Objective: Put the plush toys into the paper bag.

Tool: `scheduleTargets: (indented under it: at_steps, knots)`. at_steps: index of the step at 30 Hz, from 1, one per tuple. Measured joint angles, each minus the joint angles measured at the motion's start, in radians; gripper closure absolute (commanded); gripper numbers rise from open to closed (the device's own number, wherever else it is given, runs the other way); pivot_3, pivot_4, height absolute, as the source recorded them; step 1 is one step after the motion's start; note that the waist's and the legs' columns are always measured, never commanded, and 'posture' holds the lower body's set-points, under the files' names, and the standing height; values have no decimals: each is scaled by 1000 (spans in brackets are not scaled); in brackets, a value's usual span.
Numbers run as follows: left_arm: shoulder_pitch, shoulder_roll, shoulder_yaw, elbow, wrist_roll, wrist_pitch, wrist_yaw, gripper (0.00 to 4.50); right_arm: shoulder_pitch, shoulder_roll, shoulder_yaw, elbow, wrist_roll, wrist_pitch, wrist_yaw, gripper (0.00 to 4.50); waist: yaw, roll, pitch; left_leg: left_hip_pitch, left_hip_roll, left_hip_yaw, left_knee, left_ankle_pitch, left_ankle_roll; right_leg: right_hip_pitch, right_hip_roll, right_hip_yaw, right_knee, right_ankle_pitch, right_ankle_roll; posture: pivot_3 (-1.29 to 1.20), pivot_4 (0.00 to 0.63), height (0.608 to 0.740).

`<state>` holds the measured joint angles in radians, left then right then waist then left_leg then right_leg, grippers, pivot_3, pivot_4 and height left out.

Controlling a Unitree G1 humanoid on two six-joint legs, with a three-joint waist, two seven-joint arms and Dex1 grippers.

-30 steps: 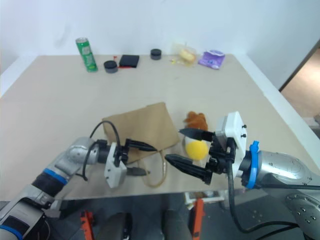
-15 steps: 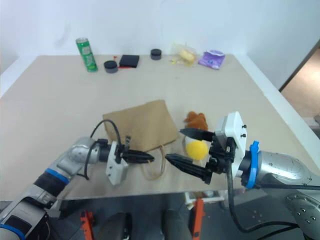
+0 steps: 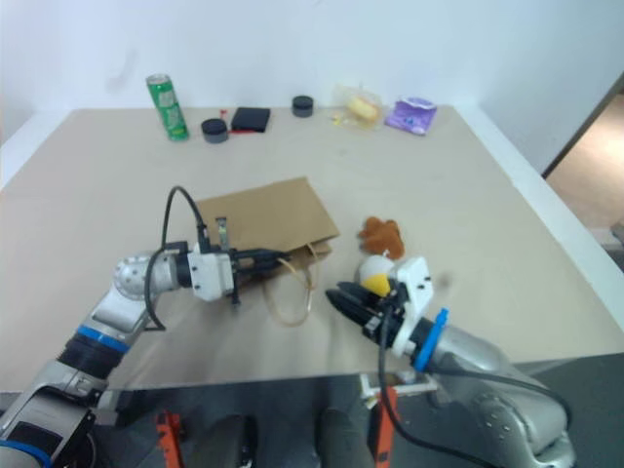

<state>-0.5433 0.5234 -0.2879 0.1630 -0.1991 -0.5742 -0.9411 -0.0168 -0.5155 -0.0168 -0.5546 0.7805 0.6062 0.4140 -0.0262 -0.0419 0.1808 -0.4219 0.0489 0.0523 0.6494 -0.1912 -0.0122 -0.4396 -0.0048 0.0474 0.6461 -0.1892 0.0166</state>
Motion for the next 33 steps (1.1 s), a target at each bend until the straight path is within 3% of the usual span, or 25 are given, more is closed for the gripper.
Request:
scheduleTargets:
  at_steps: [3,14,26,33]
  knots:
    - [5,-5,27,-41,-40,58,-8,4500,-86,139,65,134,-124,-88,-30,4425,0,0,0,0,0,-1,0,0,0,0,1,0,0,0,-1,0,150,740]
    - [40,-50,61,-107,-48,139,-3,4500,-359,443,184,582,-337,-234,-46,4425,-4,0,0,-1,1,-1,0,0,0,0,2,0,0,2,-3,0,150,740]
    - [-2,-151,248,-136,-31,221,274,4500,-380,464,219,599,-485,-102,-115,4425,4,-5,-11,-1,1,-2,1,0,0,1,1,-1,0,2,-3,0,150,740]
    - [-46,-162,264,-149,-25,234,324,4500,-390,464,210,580,-497,-28,-117,4425,5,-8,-14,-1,0,-2,1,0,0,1,1,-1,0,2,-3,0,150,740]
